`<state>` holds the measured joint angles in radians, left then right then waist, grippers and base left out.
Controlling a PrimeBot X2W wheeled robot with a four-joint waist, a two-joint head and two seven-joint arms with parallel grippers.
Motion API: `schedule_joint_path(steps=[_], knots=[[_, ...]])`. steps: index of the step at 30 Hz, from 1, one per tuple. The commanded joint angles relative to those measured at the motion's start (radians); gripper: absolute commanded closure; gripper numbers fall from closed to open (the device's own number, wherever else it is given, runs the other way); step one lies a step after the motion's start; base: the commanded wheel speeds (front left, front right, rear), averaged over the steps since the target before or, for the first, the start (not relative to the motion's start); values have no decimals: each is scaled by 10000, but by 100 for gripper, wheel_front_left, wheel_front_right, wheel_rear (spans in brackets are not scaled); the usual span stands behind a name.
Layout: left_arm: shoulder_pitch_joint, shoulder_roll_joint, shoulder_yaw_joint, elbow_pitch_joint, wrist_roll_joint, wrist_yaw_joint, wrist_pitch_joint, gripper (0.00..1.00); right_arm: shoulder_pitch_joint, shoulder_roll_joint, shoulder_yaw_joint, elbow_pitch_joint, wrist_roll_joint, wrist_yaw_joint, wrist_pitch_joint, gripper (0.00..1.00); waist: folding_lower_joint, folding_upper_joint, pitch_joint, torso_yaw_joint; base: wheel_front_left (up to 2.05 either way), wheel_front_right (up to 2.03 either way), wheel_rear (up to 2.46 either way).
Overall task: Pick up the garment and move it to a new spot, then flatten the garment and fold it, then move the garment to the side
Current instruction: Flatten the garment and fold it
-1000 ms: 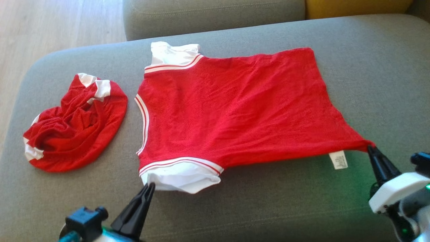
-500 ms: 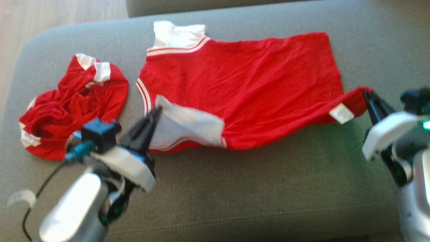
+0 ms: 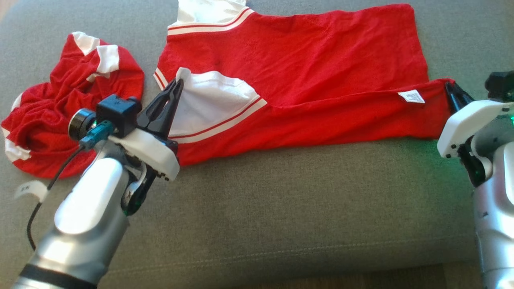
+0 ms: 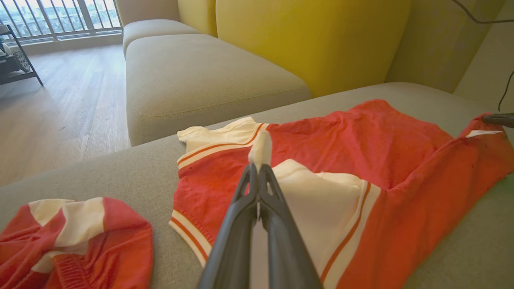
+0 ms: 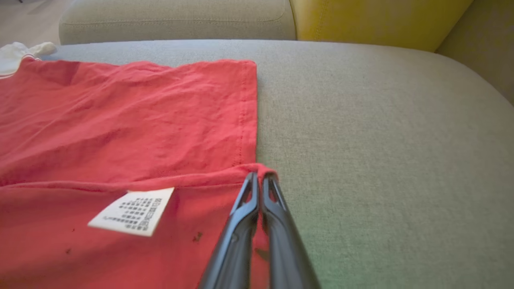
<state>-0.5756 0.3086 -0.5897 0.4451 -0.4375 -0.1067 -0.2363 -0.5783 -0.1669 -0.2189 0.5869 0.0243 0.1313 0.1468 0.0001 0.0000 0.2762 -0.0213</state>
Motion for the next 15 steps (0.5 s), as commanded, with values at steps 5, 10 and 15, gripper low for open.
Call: schedule_joint_path(steps=[5,10,15], knots=[[-768,124,350,439,323,-64,-223,100,-663,322,-29,450,328,-6,-385,100,-1,0,80,-64,0,0,0],[-798,-192,715,578,241,-112,-249,15,-870,358,-73,1040,557,-6,-1100,0,-1,0,41,-99,0,0,0],[-242,-287,1303,119,357,-101,-252,0,-678,450,-474,961,592,-6,-2118,0,-1,0,-194,-85,0,0,0]])
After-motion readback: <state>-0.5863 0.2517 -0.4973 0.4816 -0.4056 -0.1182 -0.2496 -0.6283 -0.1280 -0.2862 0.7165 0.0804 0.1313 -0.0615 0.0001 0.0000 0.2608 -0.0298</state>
